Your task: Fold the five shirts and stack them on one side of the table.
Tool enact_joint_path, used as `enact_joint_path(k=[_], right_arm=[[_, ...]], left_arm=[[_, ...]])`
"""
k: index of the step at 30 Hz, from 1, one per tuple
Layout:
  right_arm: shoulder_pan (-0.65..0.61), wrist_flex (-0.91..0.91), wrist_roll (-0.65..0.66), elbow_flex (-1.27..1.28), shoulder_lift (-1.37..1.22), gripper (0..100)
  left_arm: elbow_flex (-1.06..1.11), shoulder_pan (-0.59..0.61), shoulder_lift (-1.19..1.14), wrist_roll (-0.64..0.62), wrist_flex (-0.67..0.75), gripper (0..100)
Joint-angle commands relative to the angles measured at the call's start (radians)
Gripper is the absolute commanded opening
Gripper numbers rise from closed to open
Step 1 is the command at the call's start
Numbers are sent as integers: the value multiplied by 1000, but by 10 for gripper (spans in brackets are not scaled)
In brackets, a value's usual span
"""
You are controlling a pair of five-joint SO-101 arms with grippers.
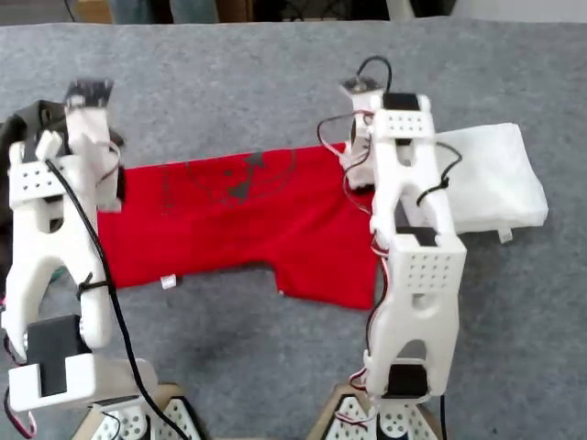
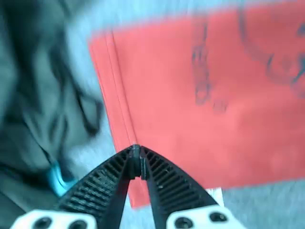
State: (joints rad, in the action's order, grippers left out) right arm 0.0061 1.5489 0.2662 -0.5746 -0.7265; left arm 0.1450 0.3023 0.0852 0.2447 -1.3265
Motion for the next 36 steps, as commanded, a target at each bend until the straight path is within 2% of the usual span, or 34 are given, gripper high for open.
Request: enact_joint_path(k=[1,6,10,18,22,29,32,36], right_arm=[[5,26,-3,-124,71,15],[-9,29,-8,-143,39,15],[14,35,-8,-143,-28,15],[72,-68,-5,-153,-223,15],[72,-81,-2,-156,-219,15],[49,101,0,-282,-88,15],[48,212,20,-348,-39,15],[25,219,48,-275,88,15]], left_arm=[[-84,-13,-58,-61,117,29],[-90,4,-296,-192,333,29],[-105,10,-463,-232,454,29],[-179,110,-588,-351,457,28],[-177,120,-588,-399,456,28],[-188,119,-588,-390,419,28],[-188,116,-586,-315,407,28],[-180,90,-517,-269,330,28]])
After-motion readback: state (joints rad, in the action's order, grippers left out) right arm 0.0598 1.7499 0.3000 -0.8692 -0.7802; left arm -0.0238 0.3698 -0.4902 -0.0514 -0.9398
